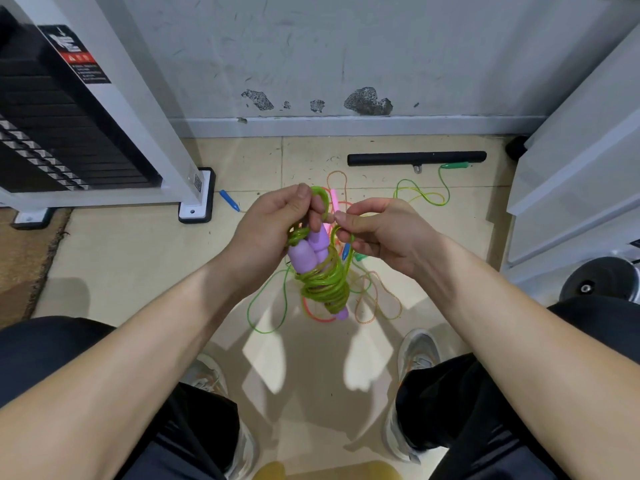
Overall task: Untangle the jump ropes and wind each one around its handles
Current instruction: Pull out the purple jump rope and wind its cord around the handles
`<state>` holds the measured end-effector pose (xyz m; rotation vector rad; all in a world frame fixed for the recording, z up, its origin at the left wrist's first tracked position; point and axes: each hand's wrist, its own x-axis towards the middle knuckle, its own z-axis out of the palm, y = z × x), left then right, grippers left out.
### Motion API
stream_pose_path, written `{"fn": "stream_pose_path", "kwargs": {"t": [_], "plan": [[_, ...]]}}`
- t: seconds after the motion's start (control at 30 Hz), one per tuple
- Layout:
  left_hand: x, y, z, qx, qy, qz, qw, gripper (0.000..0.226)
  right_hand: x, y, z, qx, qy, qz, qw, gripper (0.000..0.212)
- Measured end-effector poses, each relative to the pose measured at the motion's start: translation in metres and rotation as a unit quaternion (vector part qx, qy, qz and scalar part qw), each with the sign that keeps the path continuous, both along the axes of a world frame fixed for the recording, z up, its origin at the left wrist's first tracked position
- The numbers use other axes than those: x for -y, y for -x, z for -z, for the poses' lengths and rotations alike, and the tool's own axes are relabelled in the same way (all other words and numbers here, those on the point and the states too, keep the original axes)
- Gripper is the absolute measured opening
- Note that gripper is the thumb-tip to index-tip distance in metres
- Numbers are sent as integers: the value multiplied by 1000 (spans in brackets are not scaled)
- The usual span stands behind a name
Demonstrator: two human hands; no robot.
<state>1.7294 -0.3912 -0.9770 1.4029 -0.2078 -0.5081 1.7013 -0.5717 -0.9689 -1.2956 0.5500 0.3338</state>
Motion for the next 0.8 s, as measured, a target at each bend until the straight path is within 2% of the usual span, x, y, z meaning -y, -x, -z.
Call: {"fn": "stream_pose_path", "kwargs": {"t": [0.13, 0.27, 0.37, 0.47, 0.63, 0.73, 0.8], "plan": [[-3, -3, -5, -81, 84, -29, 993, 32, -3, 1, -3, 16, 26, 3, 1000, 24], [-2, -1, -13, -173, 130, -63, 974, 37, -11, 8, -8, 67, 108, -36, 991, 20], [-1, 2, -14, -179, 127, -100, 970, 43, -17, 10, -13, 129, 152, -47, 979, 19], [-1, 4, -17, -158, 110, -116, 975, 45, -18, 10, -12, 152, 163, -52, 973, 24], [-2, 6, -23, -130, 69, -104, 984, 42, -17, 9, -9, 94, 150, -113, 978, 22], [-2, 7, -20, -130, 96, -93, 983, 40, -10, 5, -8, 35, 149, -135, 979, 19], [-2, 7, -19, -139, 113, -94, 979, 43, -5, 3, -8, -2, 105, -142, 984, 15]]}}
